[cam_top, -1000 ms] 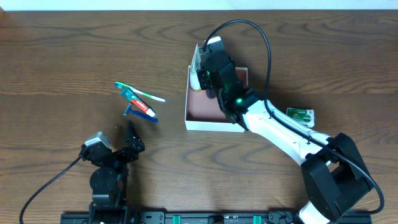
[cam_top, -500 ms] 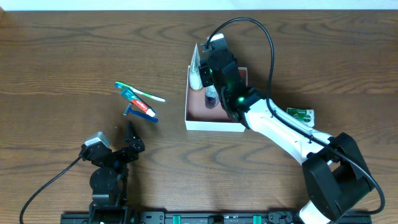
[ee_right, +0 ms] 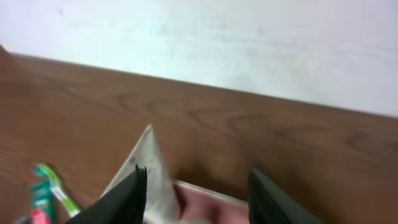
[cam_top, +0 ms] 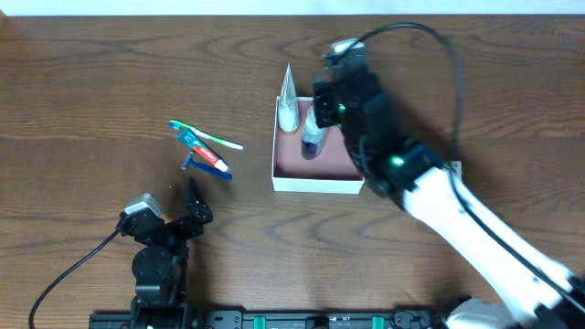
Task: Pack container
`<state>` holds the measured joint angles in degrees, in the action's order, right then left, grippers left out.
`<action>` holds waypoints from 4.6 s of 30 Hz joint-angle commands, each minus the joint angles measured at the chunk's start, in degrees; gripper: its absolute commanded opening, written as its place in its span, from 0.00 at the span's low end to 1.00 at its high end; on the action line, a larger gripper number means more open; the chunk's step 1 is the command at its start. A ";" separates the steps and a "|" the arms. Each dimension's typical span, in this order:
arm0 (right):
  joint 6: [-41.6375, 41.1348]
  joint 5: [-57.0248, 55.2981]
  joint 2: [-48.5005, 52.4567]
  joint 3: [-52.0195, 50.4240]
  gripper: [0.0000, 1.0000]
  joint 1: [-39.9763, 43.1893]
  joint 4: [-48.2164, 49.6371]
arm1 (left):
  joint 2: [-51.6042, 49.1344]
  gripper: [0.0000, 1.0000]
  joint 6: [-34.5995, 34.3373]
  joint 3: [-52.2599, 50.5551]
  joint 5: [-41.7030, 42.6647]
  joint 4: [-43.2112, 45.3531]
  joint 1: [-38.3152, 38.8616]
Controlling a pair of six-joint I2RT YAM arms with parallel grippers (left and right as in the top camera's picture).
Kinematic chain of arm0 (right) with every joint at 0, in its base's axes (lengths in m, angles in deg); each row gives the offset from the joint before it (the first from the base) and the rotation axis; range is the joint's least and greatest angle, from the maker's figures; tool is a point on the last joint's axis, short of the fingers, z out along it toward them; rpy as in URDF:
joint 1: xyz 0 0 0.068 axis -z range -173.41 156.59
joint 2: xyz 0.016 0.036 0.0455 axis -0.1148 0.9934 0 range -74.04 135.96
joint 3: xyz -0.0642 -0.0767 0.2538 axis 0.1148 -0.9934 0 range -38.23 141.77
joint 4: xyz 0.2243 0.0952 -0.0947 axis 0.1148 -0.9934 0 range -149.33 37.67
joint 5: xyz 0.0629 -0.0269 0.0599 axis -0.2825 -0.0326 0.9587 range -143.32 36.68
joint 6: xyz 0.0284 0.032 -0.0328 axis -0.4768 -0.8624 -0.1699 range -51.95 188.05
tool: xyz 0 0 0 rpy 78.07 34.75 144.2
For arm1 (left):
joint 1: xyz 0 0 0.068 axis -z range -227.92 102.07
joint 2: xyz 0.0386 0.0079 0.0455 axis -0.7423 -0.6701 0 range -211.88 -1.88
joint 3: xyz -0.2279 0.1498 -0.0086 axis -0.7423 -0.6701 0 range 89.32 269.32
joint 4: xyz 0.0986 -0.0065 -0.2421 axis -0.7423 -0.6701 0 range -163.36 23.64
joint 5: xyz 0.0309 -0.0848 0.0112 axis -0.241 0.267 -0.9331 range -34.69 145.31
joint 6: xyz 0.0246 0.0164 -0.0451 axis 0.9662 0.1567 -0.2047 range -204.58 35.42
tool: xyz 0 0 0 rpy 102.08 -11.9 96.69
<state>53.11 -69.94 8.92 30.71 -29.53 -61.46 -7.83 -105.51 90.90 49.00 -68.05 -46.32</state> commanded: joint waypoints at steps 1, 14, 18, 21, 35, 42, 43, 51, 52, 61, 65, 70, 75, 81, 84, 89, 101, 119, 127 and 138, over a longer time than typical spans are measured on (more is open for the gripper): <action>-5.53 2.36 -5.20 0.70 0.52 0.81 -3.91 | 0.00 0.98 0.57 -1.36 -0.31 -1.86 -0.20; -6.03 8.55 -9.44 0.68 0.58 0.63 -23.71 | 0.00 0.98 0.57 -1.36 -0.31 -1.86 -0.20; -6.03 7.82 -9.44 0.66 0.58 -0.85 -25.16 | 0.00 0.98 0.57 -1.36 -0.31 -1.86 -0.20; -6.32 7.54 -9.22 0.61 0.57 -1.40 -26.60 | 0.00 0.98 0.57 -1.36 -0.31 -1.86 -0.20; -12.90 9.99 -7.80 -11.65 0.56 -1.44 -17.27 | 0.00 0.98 0.57 -1.36 -0.31 -1.86 -0.20; -11.13 10.69 -5.60 -21.62 0.57 -1.44 -0.90 | 0.00 0.98 0.57 -1.36 -0.31 -1.86 -0.20; -11.13 10.69 -4.81 -22.21 0.57 -1.44 0.42 | 0.00 0.98 0.57 -1.36 -0.31 -1.86 -0.20; -10.25 10.62 4.83 -22.71 0.57 -1.38 10.03 | 0.00 0.98 0.57 -1.36 -0.31 -1.86 -0.20; -10.25 10.54 5.86 -22.71 0.56 -1.33 10.91 | 0.00 0.98 0.57 -1.36 -0.31 -1.86 -0.20; -10.25 6.01 8.13 -22.71 0.57 -1.29 11.87 | 0.00 0.98 0.57 -1.36 -0.31 -1.86 -0.20; -10.25 4.55 8.15 -22.71 0.58 -1.29 12.26 | 0.00 0.98 0.57 -1.36 -0.31 -1.86 -0.20; -9.62 4.42 8.96 -22.71 0.66 -1.29 12.90 | 0.00 0.98 0.57 -1.36 -0.31 -1.86 -0.20; -9.62 4.42 10.10 -22.71 0.71 -1.29 13.25 | 0.00 0.98 0.57 -1.36 -0.31 -1.86 -0.20; -7.78 4.37 11.19 -22.71 0.72 -1.29 13.97 | 0.00 0.98 0.57 -1.36 -0.31 -1.86 -0.20; -7.04 4.35 12.61 -22.71 0.72 -1.16 15.41 | 0.00 0.98 0.57 -1.36 -0.31 -1.86 -0.20; -6.67 4.37 14.12 -22.71 0.73 -0.17 16.55 | 0.00 0.98 0.57 -1.36 -0.31 -1.86 -0.20; -3.58 4.39 14.14 -22.69 0.73 3.32 20.31 | 0.00 0.98 0.57 -1.36 -0.31 -1.86 -0.20; 0.72 10.32 14.14 -22.67 0.72 4.22 24.92 | 0.00 0.98 0.57 -1.36 -0.31 -1.86 -0.20; 1.31 13.33 14.14 -22.67 0.72 4.20 26.43 | 0.00 0.98 0.57 -1.36 -0.31 -1.86 -0.20; 5.42 17.99 14.25 -22.67 0.74 4.17 29.73 | 0.00 0.98 0.57 -1.36 -0.31 -1.86 -0.20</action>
<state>56.45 -53.66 22.79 8.40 -25.72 -32.28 -7.83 -105.51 90.90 49.04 -68.05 -46.32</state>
